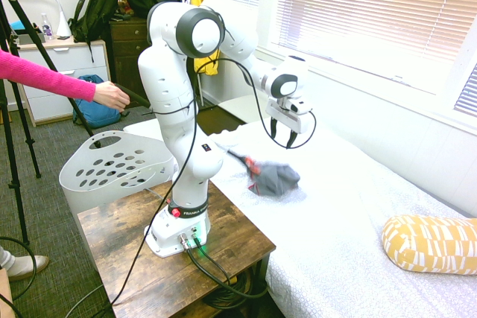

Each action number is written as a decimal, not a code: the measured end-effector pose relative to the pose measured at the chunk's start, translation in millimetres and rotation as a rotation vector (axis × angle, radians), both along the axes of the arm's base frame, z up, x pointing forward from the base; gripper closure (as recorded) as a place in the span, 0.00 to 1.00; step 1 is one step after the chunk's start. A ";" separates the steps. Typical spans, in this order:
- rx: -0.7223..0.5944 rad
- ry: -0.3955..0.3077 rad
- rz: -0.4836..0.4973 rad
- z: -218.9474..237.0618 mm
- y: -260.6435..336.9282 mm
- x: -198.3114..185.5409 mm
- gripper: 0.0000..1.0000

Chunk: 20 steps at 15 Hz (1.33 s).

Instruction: Put my clothes in the laundry bag

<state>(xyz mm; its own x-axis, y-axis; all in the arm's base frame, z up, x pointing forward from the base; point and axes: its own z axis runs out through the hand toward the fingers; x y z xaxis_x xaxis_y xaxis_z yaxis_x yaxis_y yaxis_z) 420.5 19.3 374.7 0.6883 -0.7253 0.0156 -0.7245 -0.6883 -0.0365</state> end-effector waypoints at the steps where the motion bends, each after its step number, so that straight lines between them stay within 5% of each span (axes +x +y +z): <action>1: -0.002 0.001 0.000 -0.4 -0.1 0.3 0.00; 5: -0.002 -0.046 0.005 -24.1 2.8 15.0 0.00; 20: 0.054 0.055 0.109 -344.8 68.9 173.0 0.00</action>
<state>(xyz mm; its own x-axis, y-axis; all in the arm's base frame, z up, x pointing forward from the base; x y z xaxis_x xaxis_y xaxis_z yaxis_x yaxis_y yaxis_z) 593.4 88.1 29.9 0.7621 -0.6445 -0.0616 -0.6471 -0.7615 -0.0377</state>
